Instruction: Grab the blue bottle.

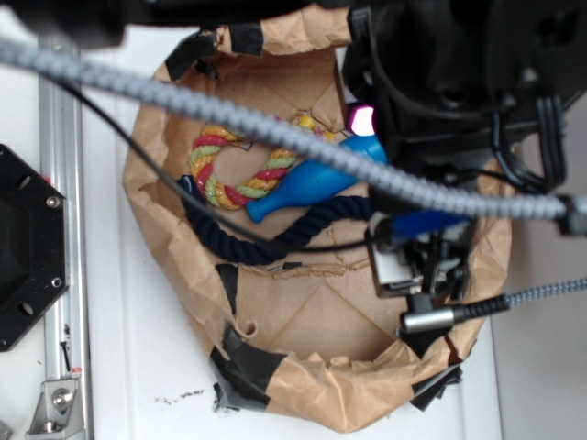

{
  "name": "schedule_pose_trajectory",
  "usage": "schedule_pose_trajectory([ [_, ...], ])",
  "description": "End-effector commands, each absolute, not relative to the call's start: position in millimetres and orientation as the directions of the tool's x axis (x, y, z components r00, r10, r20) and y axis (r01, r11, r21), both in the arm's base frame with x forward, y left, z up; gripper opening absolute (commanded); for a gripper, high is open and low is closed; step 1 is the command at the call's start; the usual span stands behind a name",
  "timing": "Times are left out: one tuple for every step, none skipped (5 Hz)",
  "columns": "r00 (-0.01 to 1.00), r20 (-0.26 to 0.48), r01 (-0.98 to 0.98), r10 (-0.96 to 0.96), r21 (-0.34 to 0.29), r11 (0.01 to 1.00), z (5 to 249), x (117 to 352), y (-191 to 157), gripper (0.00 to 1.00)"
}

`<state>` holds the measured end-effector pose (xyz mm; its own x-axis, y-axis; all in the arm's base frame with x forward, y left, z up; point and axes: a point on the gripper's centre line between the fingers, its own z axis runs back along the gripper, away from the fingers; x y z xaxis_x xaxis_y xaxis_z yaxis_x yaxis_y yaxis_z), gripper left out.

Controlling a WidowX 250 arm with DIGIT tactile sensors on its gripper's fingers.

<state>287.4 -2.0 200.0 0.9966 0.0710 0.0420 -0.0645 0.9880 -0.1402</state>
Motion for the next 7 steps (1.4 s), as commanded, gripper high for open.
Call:
schedule_pose_trajectory([
  [0.991,0.121,0.067,-0.053,-0.113,0.991,114,265,23,1.0],
  [0.987,0.133,0.096,-0.088,-0.054,0.994,73,264,26,1.0],
  [0.988,0.125,0.092,-0.093,0.009,0.996,57,273,35,1.0],
  [0.988,0.078,0.127,-0.134,0.091,0.988,44,286,32,1.0],
  [0.989,0.008,0.146,-0.148,0.12,0.982,27,285,38,0.52],
  [0.989,0.009,0.143,-0.145,0.108,0.984,33,282,38,0.0],
  [0.989,0.036,0.136,-0.142,0.136,0.981,48,278,34,0.0],
])
